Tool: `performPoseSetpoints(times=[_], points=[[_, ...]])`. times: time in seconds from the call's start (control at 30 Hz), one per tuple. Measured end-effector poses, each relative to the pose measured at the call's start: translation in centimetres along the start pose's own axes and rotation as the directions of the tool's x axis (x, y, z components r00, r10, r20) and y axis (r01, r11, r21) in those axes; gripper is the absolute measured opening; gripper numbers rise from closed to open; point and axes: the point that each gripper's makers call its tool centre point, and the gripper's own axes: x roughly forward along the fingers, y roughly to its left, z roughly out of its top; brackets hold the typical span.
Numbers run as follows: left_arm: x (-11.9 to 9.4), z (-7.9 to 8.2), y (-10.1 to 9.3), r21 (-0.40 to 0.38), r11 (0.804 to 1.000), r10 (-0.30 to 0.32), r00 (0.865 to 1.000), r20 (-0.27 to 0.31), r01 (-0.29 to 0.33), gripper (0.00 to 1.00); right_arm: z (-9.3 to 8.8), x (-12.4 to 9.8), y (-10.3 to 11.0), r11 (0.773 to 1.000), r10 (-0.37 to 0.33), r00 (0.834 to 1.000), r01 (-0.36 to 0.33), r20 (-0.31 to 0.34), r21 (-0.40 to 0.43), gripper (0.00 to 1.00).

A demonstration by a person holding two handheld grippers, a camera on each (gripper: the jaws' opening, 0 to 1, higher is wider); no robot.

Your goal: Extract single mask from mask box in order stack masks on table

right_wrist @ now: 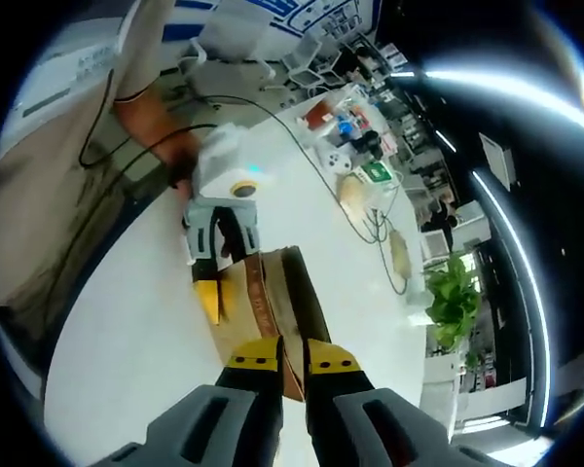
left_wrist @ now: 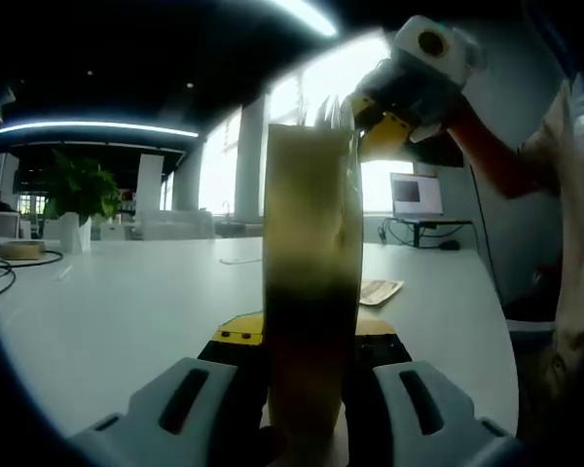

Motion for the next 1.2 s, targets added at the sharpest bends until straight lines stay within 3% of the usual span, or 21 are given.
performPoseSetpoints(times=[0.63, 0.9, 1.2], points=[[0.06, -0.01, -0.02, 0.001, 1.000, -0.001, 1.000, -0.001, 0.001, 0.19, -0.09, -0.36, 0.22, 0.999, 0.035, 0.999, -0.036, -0.024, -0.015, 0.00], [0.06, 0.02, -0.09, 0.001, 1.000, -0.001, 1.000, -0.001, 0.001, 0.19, -0.11, -0.32, 0.47, 0.993, 0.117, 0.992, -0.118, -0.057, -0.023, 0.00], [0.07, 0.03, -0.11, 0.001, 1.000, -0.001, 1.000, -0.001, 0.001, 0.19, -0.02, 0.01, 0.75, 0.968, 0.242, 0.964, -0.248, -0.114, -0.045, 0.00]])
